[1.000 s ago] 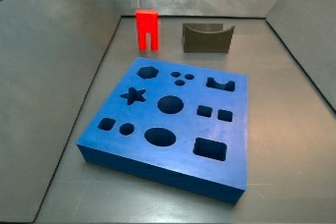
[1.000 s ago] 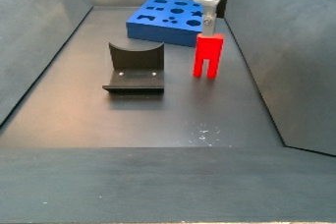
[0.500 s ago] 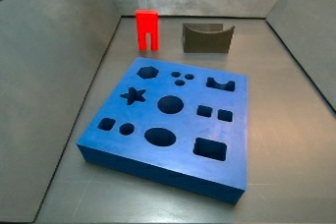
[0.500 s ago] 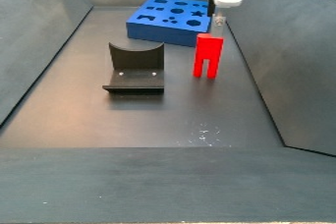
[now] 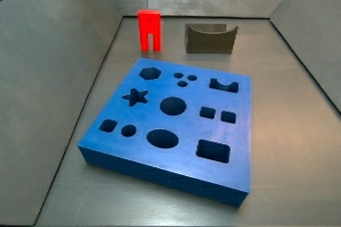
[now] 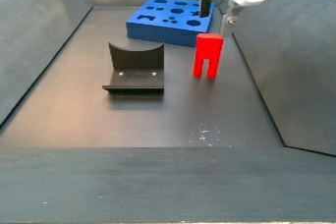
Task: Pick up the square-circle object. Move up. Rotate the square-circle object. Move to above the board. Insert the square-circle object.
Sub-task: Rotate the square-circle object.
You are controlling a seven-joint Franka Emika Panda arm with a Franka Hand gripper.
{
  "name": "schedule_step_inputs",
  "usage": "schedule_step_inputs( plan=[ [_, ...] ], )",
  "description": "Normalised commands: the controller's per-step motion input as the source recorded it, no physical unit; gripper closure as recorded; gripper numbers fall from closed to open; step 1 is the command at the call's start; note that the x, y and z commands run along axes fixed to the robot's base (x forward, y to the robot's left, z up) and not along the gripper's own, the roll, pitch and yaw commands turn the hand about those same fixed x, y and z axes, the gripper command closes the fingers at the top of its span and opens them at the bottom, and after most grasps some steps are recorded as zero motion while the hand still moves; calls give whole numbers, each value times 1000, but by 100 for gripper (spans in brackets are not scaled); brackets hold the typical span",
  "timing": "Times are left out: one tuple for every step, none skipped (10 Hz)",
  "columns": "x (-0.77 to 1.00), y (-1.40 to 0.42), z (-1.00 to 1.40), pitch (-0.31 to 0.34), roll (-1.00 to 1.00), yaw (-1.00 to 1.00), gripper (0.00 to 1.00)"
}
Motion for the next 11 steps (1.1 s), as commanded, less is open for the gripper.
schedule_step_inputs(
  plan=[
    [37, -6, -32, 6, -4, 1000, 0],
    [37, -6, -32, 6, -4, 1000, 0],
    [37, -6, -31, 7, -4, 1000, 0],
    [37, -6, -31, 7, -4, 1000, 0],
    [37, -6, -31, 8, -5, 1000, 0],
    [37, -6, -31, 8, -5, 1000, 0],
    [37, -6, -31, 9, -5, 1000, 0],
    [37, -6, -31, 10, -6, 1000, 0],
    [37, -6, -31, 11, -6, 1000, 0],
    [37, -6, -31, 12, -7, 1000, 0],
    [37, -6, -30, 13, -8, 1000, 0]
  ],
)
